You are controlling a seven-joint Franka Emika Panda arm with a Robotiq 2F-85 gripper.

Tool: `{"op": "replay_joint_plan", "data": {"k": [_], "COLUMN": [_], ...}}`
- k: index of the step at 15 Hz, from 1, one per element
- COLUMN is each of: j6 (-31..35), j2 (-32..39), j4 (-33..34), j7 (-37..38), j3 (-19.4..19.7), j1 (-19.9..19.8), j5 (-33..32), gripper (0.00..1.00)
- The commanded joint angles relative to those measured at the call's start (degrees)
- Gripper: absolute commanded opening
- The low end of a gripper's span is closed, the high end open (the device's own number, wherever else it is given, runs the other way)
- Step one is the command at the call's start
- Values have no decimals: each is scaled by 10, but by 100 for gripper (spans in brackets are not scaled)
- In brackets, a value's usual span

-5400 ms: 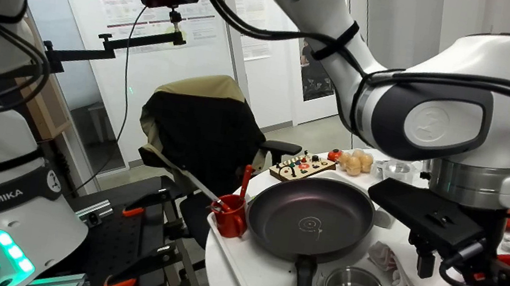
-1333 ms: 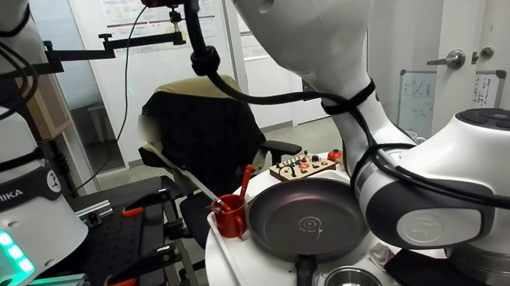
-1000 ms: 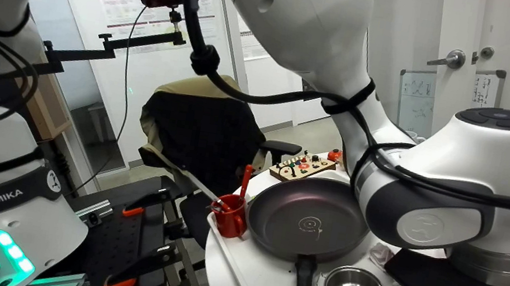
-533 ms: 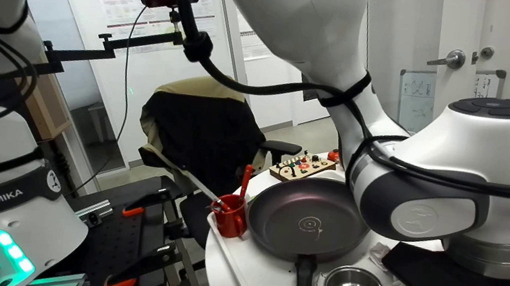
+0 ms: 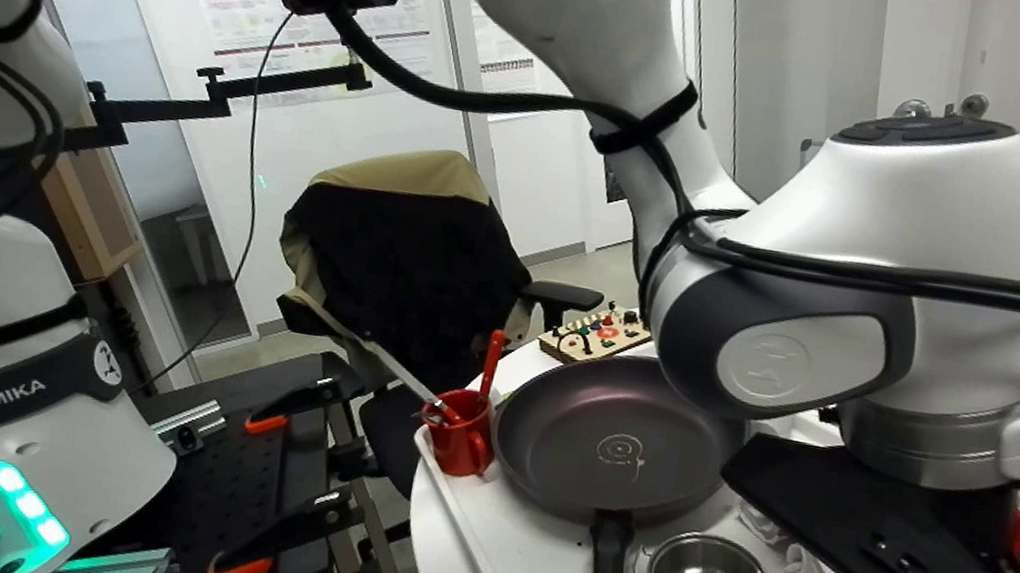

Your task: Put the furthest silver lid on the silver pot

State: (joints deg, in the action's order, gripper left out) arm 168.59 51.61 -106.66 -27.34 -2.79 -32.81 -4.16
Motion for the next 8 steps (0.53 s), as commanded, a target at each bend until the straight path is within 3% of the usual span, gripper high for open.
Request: {"op": "replay_joint_plan", "data": {"k": [1, 8], "j6": [33, 76], "j2": [-63, -115], "j4": [-89, -193], "j7": [6, 9], "j3": [-1, -1], "j1": [3, 27], "j5": [-12, -37], "gripper": [3, 3]}}
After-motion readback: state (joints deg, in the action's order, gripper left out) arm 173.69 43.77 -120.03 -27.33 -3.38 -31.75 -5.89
